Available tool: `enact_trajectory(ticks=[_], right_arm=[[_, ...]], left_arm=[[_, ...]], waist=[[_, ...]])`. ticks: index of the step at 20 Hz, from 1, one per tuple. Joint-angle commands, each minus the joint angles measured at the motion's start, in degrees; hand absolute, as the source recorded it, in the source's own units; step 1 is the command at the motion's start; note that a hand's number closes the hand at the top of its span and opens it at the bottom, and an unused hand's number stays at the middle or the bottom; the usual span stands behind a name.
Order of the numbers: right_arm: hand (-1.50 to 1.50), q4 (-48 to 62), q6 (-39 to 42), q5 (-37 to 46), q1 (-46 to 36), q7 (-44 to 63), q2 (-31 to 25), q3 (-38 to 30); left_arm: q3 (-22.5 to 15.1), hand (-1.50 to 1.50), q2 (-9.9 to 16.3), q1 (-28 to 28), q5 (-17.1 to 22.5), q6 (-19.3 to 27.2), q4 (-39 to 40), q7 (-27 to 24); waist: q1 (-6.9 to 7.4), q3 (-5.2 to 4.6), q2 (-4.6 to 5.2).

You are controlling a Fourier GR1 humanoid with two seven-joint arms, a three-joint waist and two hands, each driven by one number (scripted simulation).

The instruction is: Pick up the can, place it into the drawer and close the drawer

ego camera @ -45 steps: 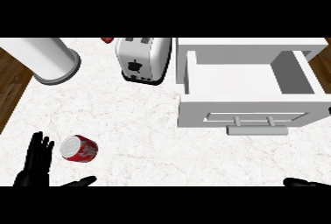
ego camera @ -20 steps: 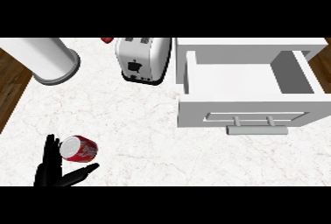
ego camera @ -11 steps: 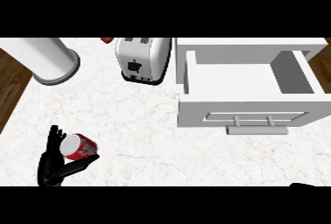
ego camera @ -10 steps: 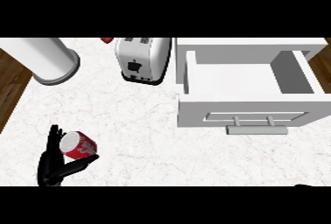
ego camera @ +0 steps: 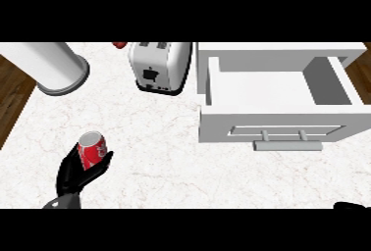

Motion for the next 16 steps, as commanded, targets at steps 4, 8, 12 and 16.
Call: enact_trajectory(ticks=[4,8,12,16], right_arm=[[-1.50,-0.8,-0.8,1.8,-1.9,0.8,-0.3,0.4],[-1.50,0.2,-0.5,1.8,-1.7,0.8,-0.8,-0.5],[-1.50,-2.4,-0.2,4.1,2.3,-1.3,2.1,2.4],[-1.50,5.0,-0.5,2.9,-3.9,-3.0,0.1,0.5]], left_arm=[[-2.0,1.50,-0.7,-0.6,1.5,-1.5,-5.7,3.4],[-3.1,1.50,-3.9,-8.0,-1.4,0.9,4.2,-2.7],[-3.8,1.50,-4.3,-17.6,-2.3,1.7,8.3,2.2],[-2.4,1.50,-5.9,-22.7,-1.2,1.1,12.6,-1.4]], waist=[[0.33,0.00,-0.07],[-0.32,-0.06,0.11],[-1.00,-0.07,0.19],[-0.57,-0.07,0.36]])
